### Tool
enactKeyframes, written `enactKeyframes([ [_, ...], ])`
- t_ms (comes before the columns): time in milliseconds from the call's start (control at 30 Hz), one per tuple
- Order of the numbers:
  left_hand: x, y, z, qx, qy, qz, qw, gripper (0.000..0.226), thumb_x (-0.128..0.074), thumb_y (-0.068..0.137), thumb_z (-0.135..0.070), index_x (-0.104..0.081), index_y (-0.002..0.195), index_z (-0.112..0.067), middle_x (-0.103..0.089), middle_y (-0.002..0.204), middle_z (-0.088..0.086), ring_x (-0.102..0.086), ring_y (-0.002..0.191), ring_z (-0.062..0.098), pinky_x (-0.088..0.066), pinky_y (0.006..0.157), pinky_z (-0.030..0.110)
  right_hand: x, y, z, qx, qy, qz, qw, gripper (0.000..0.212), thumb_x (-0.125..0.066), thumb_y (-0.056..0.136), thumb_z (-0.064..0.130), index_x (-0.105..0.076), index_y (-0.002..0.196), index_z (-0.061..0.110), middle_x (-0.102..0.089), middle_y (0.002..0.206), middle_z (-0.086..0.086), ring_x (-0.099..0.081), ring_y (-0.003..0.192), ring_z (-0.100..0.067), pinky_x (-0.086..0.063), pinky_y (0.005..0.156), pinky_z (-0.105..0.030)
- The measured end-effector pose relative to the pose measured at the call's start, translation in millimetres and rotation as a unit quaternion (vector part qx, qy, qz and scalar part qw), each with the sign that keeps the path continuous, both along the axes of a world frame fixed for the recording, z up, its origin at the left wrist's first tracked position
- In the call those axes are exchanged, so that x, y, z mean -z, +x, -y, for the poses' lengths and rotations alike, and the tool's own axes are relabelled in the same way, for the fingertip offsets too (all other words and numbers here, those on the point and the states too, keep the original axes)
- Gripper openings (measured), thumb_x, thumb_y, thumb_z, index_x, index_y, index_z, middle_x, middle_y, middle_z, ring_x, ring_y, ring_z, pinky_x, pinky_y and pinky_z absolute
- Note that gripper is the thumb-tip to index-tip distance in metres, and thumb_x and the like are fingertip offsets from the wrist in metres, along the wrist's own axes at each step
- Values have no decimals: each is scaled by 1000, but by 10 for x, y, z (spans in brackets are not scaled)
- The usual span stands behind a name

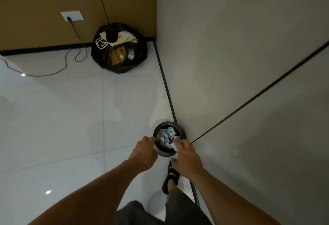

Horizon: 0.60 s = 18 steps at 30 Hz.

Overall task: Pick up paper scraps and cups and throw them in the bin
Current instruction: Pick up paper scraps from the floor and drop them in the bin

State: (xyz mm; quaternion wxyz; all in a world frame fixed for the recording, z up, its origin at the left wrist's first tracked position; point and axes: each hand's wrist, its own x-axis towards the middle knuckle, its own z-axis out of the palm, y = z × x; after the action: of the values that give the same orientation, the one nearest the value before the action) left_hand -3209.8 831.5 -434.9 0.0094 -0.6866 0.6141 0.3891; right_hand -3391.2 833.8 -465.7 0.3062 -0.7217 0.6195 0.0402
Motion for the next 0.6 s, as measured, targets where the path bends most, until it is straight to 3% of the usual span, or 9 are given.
enactKeyframes([
  [200, 828, -99, 792, -45, 29, -20, 998, 52, -47, 95, -21, -33, 145, -21, -39, 143, 4, -40, 128, 20, -39, 102, 31, 818, 11, 790, 3, 38, -6, 999, 67, -60, 90, 33, -27, 148, 28, -29, 147, -2, -37, 129, -23, -45, 99, -31],
  [367, 2091, -181, 1360, -61, 43, -49, 996, 51, -49, 94, -25, -35, 143, -21, -39, 144, 2, -34, 132, 19, -33, 111, 35, 1952, 67, 1252, 7, 67, -34, 997, 66, -57, 89, 32, -27, 148, 26, -31, 145, -4, -38, 128, -25, -44, 100, -32],
  [500, 3322, -304, 1634, 17, 42, -23, 999, 65, -56, 93, -31, -24, 149, -21, -22, 157, 3, -8, 147, 26, -20, 118, 48, 2997, 111, 1576, 9, 77, -38, 996, 67, -62, 88, 34, -28, 145, 27, -32, 144, -3, -42, 127, -25, -47, 98, -34],
  [600, 4129, -332, 1650, 89, 42, 28, 995, 73, -55, 92, -39, -15, 152, -23, -8, 160, 3, 10, 147, 30, -10, 119, 53, 3694, 30, 1642, 12, 86, -45, 995, 71, -66, 87, 37, -28, 146, 27, -32, 145, -3, -40, 129, -24, -49, 98, -35],
])
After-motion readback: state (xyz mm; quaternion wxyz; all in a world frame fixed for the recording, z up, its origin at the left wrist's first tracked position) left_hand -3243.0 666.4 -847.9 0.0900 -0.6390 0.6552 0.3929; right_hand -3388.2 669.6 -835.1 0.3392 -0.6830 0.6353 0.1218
